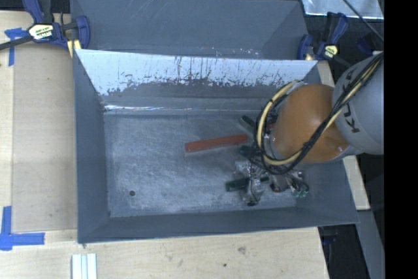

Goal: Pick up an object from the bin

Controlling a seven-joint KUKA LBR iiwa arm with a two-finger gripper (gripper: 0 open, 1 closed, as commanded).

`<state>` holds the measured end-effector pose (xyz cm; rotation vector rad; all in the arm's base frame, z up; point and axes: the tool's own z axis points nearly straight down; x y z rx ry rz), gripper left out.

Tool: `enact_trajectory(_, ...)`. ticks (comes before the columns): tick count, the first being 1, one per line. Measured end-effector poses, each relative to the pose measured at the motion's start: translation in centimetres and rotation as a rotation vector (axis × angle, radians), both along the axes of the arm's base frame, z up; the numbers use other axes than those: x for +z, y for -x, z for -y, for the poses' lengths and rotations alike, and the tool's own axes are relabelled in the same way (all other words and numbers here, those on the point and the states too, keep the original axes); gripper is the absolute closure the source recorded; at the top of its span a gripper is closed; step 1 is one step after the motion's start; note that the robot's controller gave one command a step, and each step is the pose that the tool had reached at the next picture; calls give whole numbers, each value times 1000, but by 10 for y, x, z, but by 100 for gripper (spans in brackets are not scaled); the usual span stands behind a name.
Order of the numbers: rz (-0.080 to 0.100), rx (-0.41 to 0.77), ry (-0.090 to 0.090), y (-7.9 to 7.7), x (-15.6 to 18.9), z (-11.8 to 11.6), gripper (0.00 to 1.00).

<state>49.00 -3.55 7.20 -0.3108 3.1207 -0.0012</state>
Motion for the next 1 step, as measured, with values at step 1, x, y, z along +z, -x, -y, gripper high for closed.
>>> enact_trajectory(1, 5, 0, 1, -2, 105, 0, 100)
